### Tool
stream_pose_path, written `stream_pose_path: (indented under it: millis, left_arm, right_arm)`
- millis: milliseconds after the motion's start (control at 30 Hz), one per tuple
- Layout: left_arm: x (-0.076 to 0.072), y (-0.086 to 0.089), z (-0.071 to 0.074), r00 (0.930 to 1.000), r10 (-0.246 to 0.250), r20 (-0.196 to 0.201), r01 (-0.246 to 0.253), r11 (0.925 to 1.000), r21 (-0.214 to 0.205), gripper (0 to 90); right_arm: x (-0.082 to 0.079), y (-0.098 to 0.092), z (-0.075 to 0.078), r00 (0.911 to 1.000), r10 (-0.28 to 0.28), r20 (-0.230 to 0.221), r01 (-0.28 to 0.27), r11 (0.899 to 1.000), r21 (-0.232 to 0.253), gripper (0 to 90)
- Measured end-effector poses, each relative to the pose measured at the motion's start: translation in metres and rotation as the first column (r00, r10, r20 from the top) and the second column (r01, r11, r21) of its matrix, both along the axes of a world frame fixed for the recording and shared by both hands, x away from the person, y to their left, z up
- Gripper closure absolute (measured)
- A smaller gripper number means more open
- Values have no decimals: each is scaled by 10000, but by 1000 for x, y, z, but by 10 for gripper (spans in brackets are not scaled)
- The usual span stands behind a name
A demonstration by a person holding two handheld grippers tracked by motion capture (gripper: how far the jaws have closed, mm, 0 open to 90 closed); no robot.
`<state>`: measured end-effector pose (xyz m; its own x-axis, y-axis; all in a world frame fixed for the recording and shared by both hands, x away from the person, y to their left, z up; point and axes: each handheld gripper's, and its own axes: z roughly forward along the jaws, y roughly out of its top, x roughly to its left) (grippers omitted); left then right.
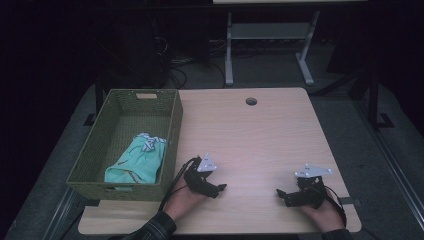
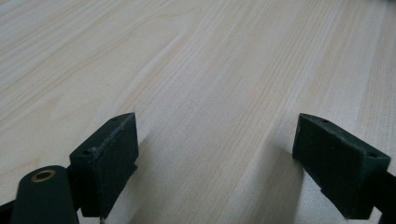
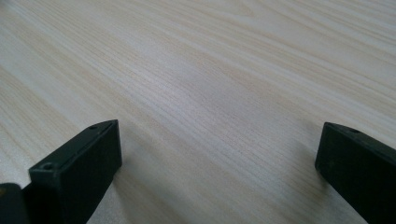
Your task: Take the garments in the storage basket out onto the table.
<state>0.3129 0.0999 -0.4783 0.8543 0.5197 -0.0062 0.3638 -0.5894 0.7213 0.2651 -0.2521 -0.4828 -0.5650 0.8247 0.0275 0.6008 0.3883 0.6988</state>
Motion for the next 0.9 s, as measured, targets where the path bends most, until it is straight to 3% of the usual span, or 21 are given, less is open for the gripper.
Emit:
stream_pose_path:
  millis: [433, 733, 900]
  left_arm:
    - [1, 0, 2, 9998, 170, -78, -169, 9996, 204, 131]
    - [3, 0, 6, 9990, 264, -366, -254, 9992, 297, 131]
    - [4, 1, 12, 9991, 337, -260, -326, 9987, 394, 131]
  right_arm:
    - [0, 0, 0, 10000, 14, 18, -14, 10000, -6, 0]
    - [0, 0, 0, 10000, 3, 19, -3, 10000, -14, 0]
    - [0, 0, 0, 10000, -25, -36, 25, 10000, 10, 0]
